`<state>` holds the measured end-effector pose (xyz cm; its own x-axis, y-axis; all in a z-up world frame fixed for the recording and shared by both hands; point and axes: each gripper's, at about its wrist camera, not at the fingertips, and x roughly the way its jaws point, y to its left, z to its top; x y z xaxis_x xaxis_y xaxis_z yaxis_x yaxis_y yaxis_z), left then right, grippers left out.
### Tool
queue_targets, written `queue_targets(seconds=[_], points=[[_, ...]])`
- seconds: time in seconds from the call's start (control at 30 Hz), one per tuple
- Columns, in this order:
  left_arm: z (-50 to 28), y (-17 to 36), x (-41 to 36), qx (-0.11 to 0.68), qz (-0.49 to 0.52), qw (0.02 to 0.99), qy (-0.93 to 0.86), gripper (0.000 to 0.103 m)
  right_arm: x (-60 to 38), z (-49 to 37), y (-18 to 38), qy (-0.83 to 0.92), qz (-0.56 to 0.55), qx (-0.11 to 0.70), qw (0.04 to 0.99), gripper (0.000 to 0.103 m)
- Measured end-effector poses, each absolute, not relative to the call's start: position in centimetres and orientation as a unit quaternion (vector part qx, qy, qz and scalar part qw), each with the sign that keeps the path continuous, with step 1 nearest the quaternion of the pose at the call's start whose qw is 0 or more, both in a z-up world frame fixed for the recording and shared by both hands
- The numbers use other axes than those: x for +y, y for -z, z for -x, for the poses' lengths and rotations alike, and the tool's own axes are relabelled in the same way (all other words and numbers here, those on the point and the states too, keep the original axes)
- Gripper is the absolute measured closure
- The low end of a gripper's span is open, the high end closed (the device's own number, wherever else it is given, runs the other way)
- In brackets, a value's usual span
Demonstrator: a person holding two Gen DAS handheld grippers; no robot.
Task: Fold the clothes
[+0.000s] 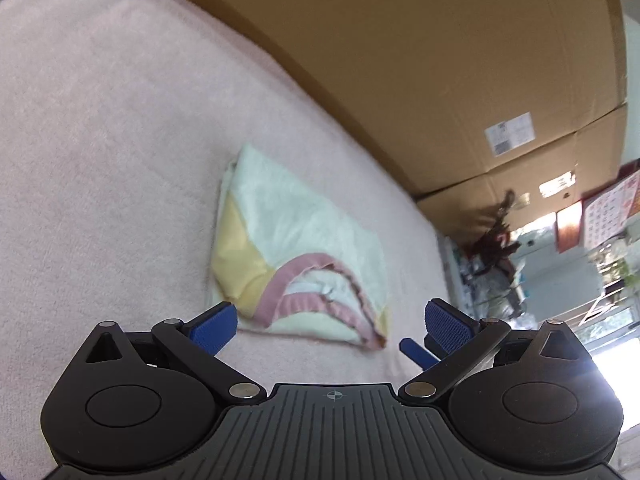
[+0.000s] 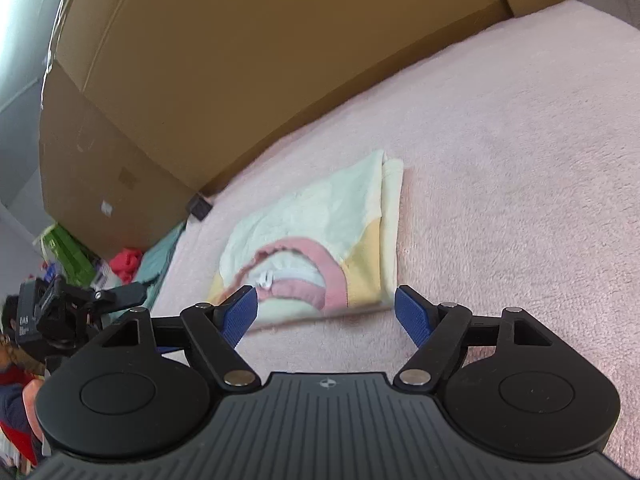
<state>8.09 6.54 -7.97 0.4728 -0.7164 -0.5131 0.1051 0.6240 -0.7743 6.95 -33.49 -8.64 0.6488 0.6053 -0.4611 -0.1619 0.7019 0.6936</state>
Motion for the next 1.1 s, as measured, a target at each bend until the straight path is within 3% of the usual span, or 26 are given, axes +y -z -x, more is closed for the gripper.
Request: queue_targets(seconds=[0.13, 0.33, 0.37, 0.43, 0.53, 0.73, 0.87, 0.97, 1.1], points=[[-10.6, 8.3, 4.6, 0.434, 0.375, 0.771, 0.276, 0.0, -34.2, -8.6, 6.5, -0.232, -0.357, 0.312, 0.849, 0.021], [-11.1, 12.8, 2.9, 0.465, 0.389, 0.748, 0.272, 0.0, -31.9, -11.9, 10.0, -0.24, -0.381, 0.378, 0.809, 0.019], [-10.8, 13.0, 3.4, 0.464, 0.396, 0.743, 0.277, 0.0, -31.9, -11.8, 10.9, -0.23, -0.375, 0.389, 0.81, 0.022], [-10.4, 12.9, 4.3, 0.472, 0.404, 0.732, 0.279, 0.0, -33.3, -11.0, 11.6, -0.212, -0.388, 0.375, 0.815, 0.045], [-10.3, 11.0, 5.7, 0.459, 0.395, 0.749, 0.268, 0.0, -34.9, -10.4, 9.8, -0.161, -0.371, 0.336, 0.85, 0.036], [-13.7, 8.9, 5.3, 0.416, 0.403, 0.776, 0.251, 0.0, -32.2, -14.8, 8.1, -0.227, -0.383, 0.342, 0.828, 0.035], [-15.4, 12.4, 3.8, 0.476, 0.391, 0.752, 0.236, 0.0, -30.4, -17.5, 10.7, -0.194, -0.35, 0.393, 0.828, 0.038], [-14.4, 12.8, 5.6, 0.465, 0.411, 0.742, 0.255, 0.0, -32.4, -16.5, 11.3, -0.198, -0.375, 0.379, 0.822, 0.044], [-13.8, 10.9, 8.5, 0.46, 0.389, 0.766, 0.225, 0.0, -35.9, -14.1, 10.6, -0.192, -0.392, 0.359, 0.825, 0.037]])
